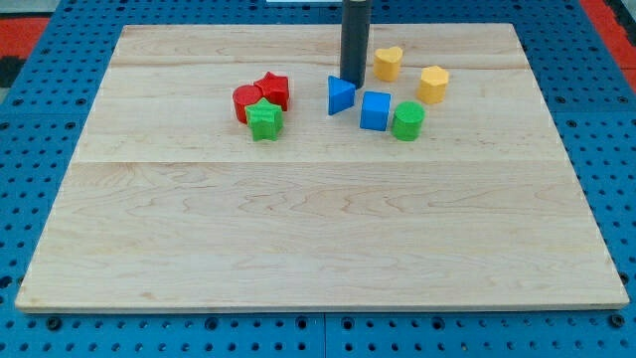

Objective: Push the blue cube to the blue triangle

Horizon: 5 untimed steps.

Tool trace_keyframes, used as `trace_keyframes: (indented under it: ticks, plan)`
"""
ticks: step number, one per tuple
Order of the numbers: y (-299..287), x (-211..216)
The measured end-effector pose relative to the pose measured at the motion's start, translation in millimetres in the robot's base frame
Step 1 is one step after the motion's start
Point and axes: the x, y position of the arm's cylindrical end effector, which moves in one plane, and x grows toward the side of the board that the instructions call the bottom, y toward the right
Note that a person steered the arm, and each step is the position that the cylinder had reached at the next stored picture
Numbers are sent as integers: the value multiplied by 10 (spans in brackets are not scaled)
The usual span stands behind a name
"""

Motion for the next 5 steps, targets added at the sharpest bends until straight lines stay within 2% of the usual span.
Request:
trace_keyframes:
  ticks: [1, 2, 3, 4, 5]
  plan:
    - [-437, 43]
    - [-524, -28]
    - [103, -199]
    - [527, -127]
    - [657, 116]
